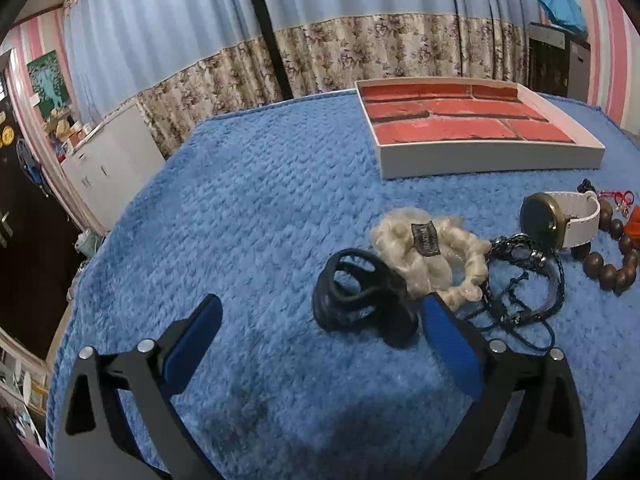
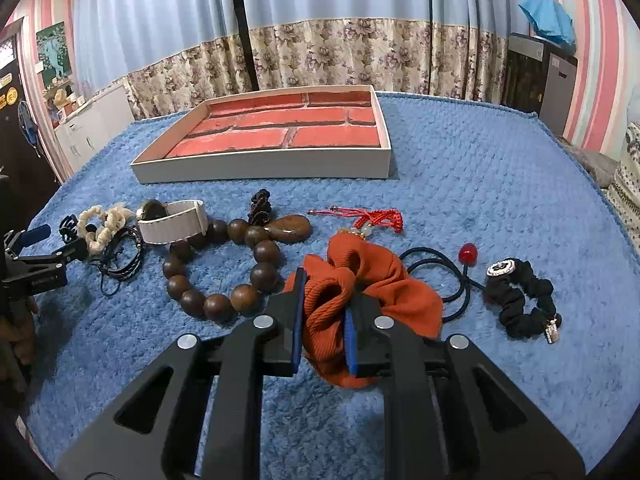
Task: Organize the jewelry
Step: 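Grasp the black claw clip with the left tool while the right tool grasps the orange scrunchie, then carry both items into the brick-lined tray and open both tools to release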
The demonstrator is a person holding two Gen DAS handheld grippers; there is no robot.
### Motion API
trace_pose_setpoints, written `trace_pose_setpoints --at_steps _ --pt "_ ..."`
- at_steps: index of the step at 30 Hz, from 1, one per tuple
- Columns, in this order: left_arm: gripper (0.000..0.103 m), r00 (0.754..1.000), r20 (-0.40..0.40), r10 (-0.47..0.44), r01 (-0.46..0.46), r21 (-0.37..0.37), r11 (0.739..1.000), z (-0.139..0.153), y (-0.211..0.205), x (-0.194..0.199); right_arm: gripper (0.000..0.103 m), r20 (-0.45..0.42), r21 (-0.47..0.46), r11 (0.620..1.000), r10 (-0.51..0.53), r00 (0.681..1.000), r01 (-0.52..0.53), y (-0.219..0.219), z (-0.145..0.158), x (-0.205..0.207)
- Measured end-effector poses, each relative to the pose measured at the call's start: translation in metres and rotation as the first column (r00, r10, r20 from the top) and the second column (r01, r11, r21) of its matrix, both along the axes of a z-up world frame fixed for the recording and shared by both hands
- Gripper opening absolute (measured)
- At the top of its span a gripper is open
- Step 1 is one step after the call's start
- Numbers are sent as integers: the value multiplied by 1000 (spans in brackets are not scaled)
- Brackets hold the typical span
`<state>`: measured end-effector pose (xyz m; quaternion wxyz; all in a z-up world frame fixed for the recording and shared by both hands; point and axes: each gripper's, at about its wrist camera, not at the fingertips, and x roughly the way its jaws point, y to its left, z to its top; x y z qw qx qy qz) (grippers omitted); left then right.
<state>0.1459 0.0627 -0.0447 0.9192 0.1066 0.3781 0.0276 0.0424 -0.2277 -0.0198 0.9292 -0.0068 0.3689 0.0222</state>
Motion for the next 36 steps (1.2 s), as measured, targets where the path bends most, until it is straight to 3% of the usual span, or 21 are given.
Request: trace_pose_setpoints --at_steps 2,3,7,26,36 --pt "77 999 -42 1 -1 -1 1000 -5 1 6 17 7 -3 1000 -5 1000 5 0 1 0" --pt "64 998 -66 -5 4 -15 1000 -8 2 9 17 11 -7 1000 -10 1000 10 0 1 0" --pt "44 997 -68 -32 29 -49 998 -6 3 8 17 17 -11 1000 -23 1000 23 -3 1 -2" --pt "44 996 82 -19 28 -117 993 52 3 -35 16 155 -11 1000 -23 988 25 -14 56 -38" --pt "44 973 192 -128 167 -201 965 97 -31 -28 16 296 -48 999 15 955 -1 -11 111 -30"
